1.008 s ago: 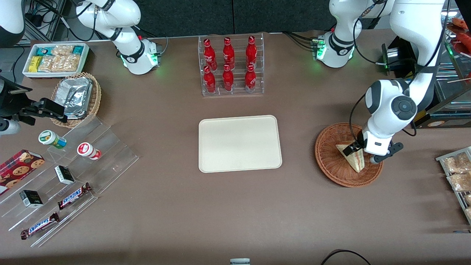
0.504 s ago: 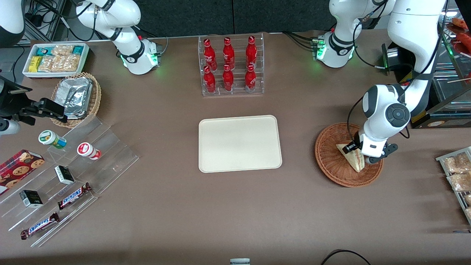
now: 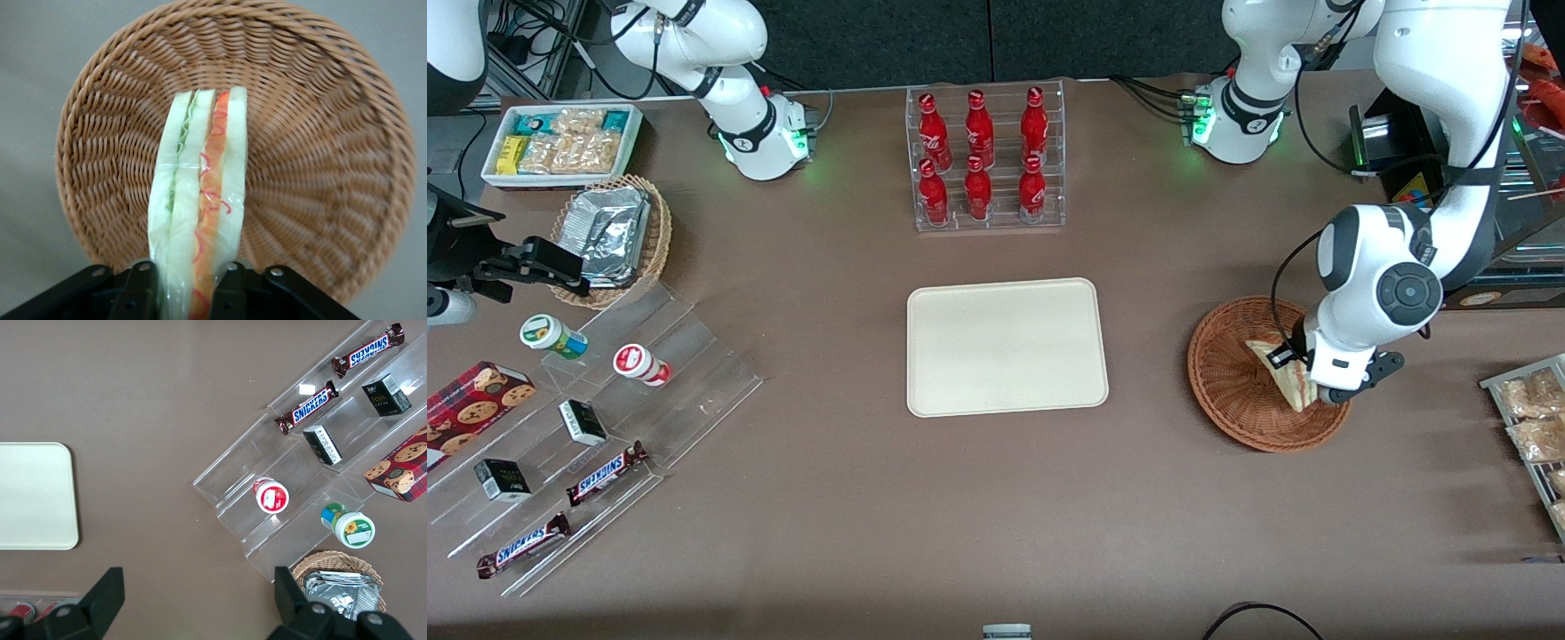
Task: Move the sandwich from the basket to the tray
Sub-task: 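Close the left gripper on the wrapped sandwich in the basket, then lift the sandwich and carry it with the left gripper over the tray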
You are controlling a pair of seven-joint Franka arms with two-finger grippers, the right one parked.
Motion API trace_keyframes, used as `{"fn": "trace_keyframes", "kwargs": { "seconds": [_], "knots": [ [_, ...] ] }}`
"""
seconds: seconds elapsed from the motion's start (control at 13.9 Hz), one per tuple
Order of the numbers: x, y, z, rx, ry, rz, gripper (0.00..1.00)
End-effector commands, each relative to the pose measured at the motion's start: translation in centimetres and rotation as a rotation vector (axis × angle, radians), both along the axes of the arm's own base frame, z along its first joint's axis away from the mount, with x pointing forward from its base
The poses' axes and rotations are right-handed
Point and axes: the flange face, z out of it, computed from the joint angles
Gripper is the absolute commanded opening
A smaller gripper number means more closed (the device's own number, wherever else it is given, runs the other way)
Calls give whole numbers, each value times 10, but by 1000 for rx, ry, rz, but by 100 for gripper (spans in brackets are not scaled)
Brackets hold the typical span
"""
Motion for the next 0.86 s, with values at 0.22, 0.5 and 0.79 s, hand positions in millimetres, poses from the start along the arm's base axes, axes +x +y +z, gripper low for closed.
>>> {"fn": "trace_keyframes", "kwargs": {
  "seconds": [0.22, 0.5, 0.79],
  "knots": [
    [-20, -138, 48, 32, 19, -144, 0],
    [-52, -258, 59, -17, -17, -245, 0],
    [-64, -354, 34, -50, -22, -348, 0]
  ]
}}
